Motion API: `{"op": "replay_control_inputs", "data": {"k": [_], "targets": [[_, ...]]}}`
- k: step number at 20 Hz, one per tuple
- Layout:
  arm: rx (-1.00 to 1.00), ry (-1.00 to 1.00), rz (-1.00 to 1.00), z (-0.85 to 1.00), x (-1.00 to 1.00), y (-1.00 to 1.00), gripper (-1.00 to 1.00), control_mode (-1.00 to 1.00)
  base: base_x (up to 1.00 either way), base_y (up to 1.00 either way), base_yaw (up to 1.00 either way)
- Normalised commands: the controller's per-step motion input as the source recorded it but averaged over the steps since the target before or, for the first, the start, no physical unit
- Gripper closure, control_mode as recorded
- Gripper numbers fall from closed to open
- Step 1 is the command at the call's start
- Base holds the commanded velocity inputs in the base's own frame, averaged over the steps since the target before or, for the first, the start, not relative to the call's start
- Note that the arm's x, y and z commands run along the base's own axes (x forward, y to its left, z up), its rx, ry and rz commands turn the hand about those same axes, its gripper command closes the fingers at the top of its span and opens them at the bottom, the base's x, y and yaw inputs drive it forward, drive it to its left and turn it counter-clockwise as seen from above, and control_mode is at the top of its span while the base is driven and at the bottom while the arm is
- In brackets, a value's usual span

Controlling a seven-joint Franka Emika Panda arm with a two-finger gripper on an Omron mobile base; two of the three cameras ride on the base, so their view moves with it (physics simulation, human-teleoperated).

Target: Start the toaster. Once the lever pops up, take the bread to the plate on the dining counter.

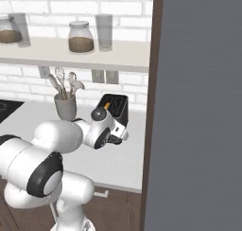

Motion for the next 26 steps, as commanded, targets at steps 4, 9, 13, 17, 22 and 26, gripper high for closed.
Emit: {"op": "replay_control_inputs", "data": {"k": [4, 9, 13, 17, 22, 26], "targets": [[-0.02, -0.04, 0.00, -0.30, -0.03, 0.01, -1.00, -1.00, 0.00, 0.00, 0.00], [0.05, -0.02, 0.00, 0.78, -0.36, 0.00, -1.00, -1.00, 0.00, 0.00, 0.00], [0.00, 0.01, 0.00, 1.00, -0.06, 0.16, -1.00, -1.00, 0.00, 0.00, 0.00], [-0.03, 0.01, 0.03, 1.00, 0.00, 0.37, -1.00, -1.00, 0.00, 0.00, 0.00], [-0.05, 0.00, 0.15, 0.38, 0.09, 0.37, -1.00, -1.00, 0.00, 0.00, 0.00], [-0.03, 0.01, 0.10, 0.00, 0.22, 0.10, -1.00, -1.00, 0.00, 0.00, 0.00]]}}
